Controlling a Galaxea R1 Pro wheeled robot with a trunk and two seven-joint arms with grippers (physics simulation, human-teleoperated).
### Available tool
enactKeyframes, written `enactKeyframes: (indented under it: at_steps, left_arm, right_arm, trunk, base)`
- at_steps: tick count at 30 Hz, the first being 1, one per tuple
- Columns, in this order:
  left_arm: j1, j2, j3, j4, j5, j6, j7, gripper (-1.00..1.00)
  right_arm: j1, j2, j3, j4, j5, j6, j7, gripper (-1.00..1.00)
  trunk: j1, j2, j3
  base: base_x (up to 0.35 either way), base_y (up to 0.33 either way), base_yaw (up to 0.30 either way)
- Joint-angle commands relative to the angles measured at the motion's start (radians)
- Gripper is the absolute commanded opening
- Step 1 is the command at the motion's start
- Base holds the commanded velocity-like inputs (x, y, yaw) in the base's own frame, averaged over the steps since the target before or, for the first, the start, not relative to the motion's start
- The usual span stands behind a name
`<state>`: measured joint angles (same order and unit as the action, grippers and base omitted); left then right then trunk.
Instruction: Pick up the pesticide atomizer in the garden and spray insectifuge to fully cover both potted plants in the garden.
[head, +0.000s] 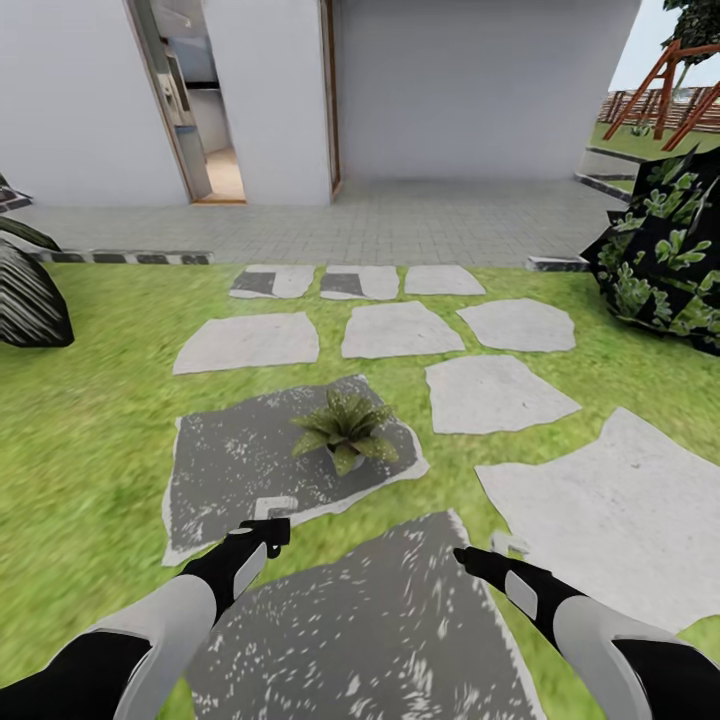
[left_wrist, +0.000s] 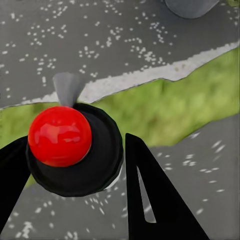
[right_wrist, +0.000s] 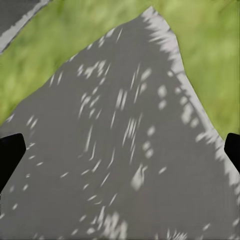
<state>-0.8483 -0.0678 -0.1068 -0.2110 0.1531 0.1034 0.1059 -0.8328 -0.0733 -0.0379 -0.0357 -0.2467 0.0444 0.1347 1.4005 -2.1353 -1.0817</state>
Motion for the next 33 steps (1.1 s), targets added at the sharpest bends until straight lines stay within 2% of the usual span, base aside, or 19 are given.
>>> enactKeyframes:
  at_steps: [1,7,33]
  left_arm:
    - [0.000,0.000,-0.009,-0.002,0.010,0.005,0.006,-1.00]
    - [0.000,0.000,-0.009,-0.002,0.011,0.005,0.006,-1.00]
    - [0.000,0.000,-0.010,-0.002,0.010,0.005,0.006,-1.00]
  right_arm:
    - [0.000,0.000,-0.004,-0.001,-0.005,0.005,0.003,1.00]
    - [0.000,-0.012,-0.003,-0.001,-0.005,0.005,0.002,1.00]
    - [0.000,-0.016,-0.003,0.000,-0.005,0.005,0.000,1.00]
  trunk:
    - [0.004,-0.007,-0.002]
    - [0.004,-0.007,0.007]
    - [0.103,-0.189,-0.032]
  base:
    - [0.000,0.000,0.000]
    - [0.000,0.000,0.000]
    - [0.000,0.000,0.000]
